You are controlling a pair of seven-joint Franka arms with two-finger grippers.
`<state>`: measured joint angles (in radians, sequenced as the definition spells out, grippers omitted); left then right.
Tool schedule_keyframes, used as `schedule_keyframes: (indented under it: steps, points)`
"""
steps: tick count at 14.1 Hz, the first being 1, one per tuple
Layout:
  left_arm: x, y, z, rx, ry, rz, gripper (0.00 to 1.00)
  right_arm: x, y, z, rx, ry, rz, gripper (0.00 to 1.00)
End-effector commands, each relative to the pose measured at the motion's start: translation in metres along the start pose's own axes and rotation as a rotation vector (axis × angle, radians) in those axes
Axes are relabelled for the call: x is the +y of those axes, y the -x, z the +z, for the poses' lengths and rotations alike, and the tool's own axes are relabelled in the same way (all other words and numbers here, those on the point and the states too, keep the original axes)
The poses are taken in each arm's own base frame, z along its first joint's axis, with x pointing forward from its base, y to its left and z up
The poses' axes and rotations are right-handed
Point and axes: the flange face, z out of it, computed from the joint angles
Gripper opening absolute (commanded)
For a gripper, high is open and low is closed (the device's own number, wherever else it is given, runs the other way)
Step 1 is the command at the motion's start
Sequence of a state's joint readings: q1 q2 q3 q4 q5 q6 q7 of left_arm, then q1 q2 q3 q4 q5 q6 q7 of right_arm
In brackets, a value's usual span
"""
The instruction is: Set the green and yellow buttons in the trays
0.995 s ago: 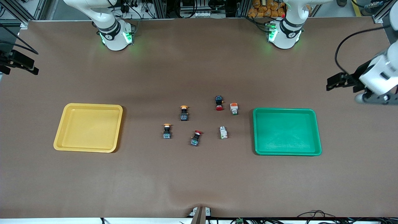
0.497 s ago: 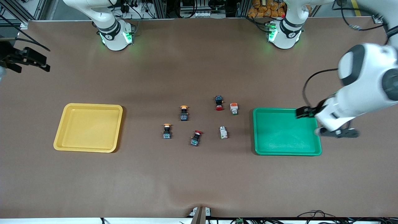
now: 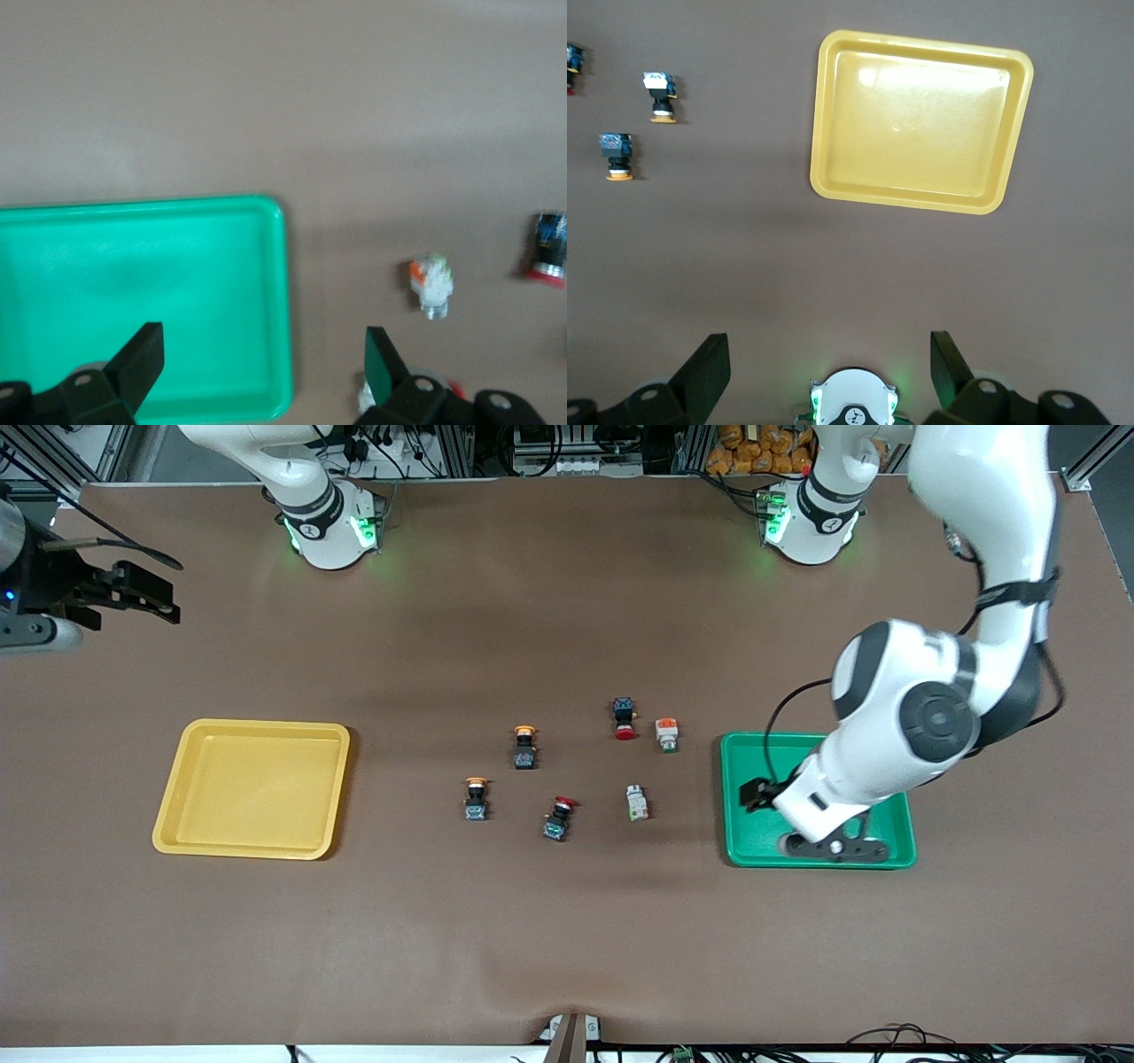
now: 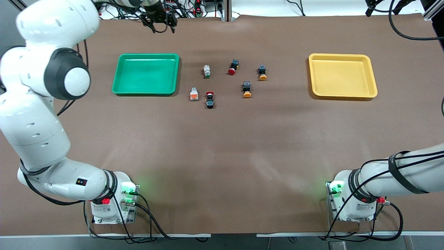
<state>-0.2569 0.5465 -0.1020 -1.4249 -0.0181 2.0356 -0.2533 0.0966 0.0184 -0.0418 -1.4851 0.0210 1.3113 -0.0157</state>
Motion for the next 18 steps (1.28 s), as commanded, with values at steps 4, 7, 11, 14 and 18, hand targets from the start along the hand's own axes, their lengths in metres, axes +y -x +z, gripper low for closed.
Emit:
schedule_keyframes:
  steps: [4,7,11,14,18]
  points:
    - [0.095,-0.003,0.077,0.113,0.041,-0.046,1.00,-0.068,-0.055,0.046,0.011,0.010,-0.112,1.00]
    - [0.129,0.008,0.114,0.145,0.028,-0.055,1.00,-0.112,-0.088,0.080,0.053,0.009,-0.165,1.00]
    - [0.151,0.022,0.154,0.134,0.032,-0.104,1.00,-0.145,-0.133,0.149,0.028,-0.091,-0.173,1.00]
    - [0.149,0.026,0.163,0.114,0.034,-0.118,0.97,-0.158,-0.174,0.213,0.061,-0.150,-0.145,1.00]
    - [0.153,0.038,0.180,0.076,0.032,-0.142,0.88,-0.194,-0.198,0.276,0.102,-0.165,-0.159,1.00]
